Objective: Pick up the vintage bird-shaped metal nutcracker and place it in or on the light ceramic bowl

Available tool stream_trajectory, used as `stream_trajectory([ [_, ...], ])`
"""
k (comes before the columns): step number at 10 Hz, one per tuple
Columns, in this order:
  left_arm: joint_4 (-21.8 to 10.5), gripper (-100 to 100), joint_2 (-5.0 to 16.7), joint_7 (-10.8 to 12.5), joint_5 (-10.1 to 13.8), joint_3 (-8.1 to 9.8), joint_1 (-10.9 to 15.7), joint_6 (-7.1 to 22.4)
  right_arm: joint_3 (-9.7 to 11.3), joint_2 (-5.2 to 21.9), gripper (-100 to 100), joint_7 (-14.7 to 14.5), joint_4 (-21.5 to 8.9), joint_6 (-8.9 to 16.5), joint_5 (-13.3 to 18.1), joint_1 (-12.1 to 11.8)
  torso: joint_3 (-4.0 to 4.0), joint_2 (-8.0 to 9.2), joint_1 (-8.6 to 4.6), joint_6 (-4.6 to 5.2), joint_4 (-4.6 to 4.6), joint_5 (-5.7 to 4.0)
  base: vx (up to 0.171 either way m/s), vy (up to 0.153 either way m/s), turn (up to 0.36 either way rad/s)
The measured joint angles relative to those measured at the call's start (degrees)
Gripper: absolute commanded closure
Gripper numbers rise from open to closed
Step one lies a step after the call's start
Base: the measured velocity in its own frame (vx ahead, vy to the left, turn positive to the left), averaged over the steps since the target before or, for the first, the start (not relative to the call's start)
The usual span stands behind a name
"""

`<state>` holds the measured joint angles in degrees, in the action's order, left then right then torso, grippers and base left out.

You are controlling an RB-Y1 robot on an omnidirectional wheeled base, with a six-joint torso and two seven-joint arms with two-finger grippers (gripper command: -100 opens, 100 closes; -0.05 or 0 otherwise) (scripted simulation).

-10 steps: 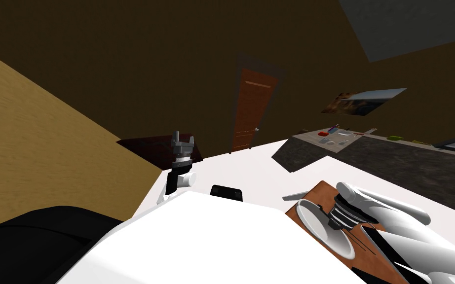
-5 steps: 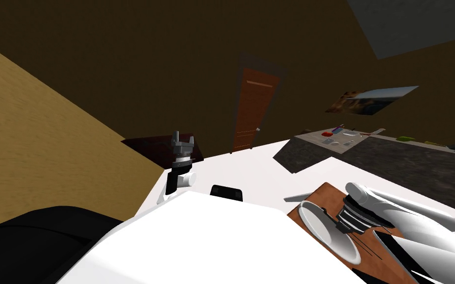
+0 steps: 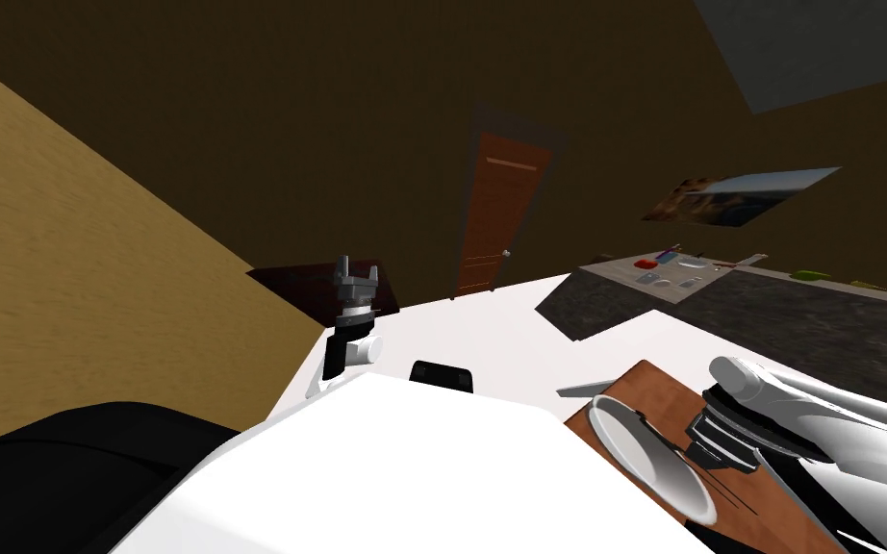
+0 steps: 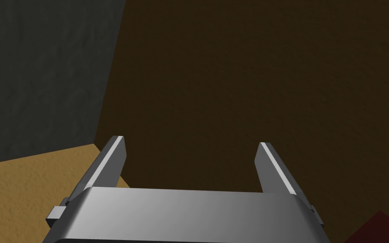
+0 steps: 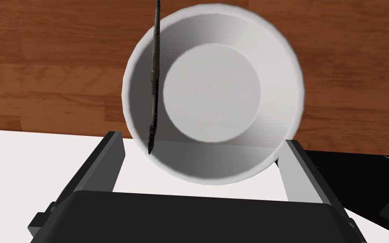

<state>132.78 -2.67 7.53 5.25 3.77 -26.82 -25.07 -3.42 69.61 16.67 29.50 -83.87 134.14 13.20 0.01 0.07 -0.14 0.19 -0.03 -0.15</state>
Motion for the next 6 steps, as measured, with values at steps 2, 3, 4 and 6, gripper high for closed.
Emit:
stream_trajectory([
  [2,0.00,0,0.00,0.00,0.00,0.00,0.00,0.00,-0.05,0.02,0,0.15,0.17,-0.14,-0.04,-0.10,-0.02,-0.04,-0.05,-0.01,-0.01,-0.02,0.000,0.000,0.000],
  [3,0.00,0,0.00,0.00,0.00,0.00,0.00,0.00,-0.05,0.02,0,0.15,0.17,-0.14,-0.04,-0.10,-0.03,-0.04,-0.06,-0.01,-0.01,-0.02,0.000,0.000,0.000],
  [4,0.00,0,0.00,0.00,0.00,0.00,0.00,0.00,-0.05,0.02,0,0.15,0.17,-0.14,-0.04,-0.10,-0.03,-0.05,-0.06,-0.01,-0.01,-0.02,0.000,0.000,0.000],
  [6,0.00,0,0.00,0.00,0.00,0.00,0.00,0.00,-0.05,0.02,0,0.15,0.17,-0.14,-0.04,-0.10,-0.03,-0.05,-0.07,-0.01,-0.01,-0.02,0.000,0.000,0.000],
])
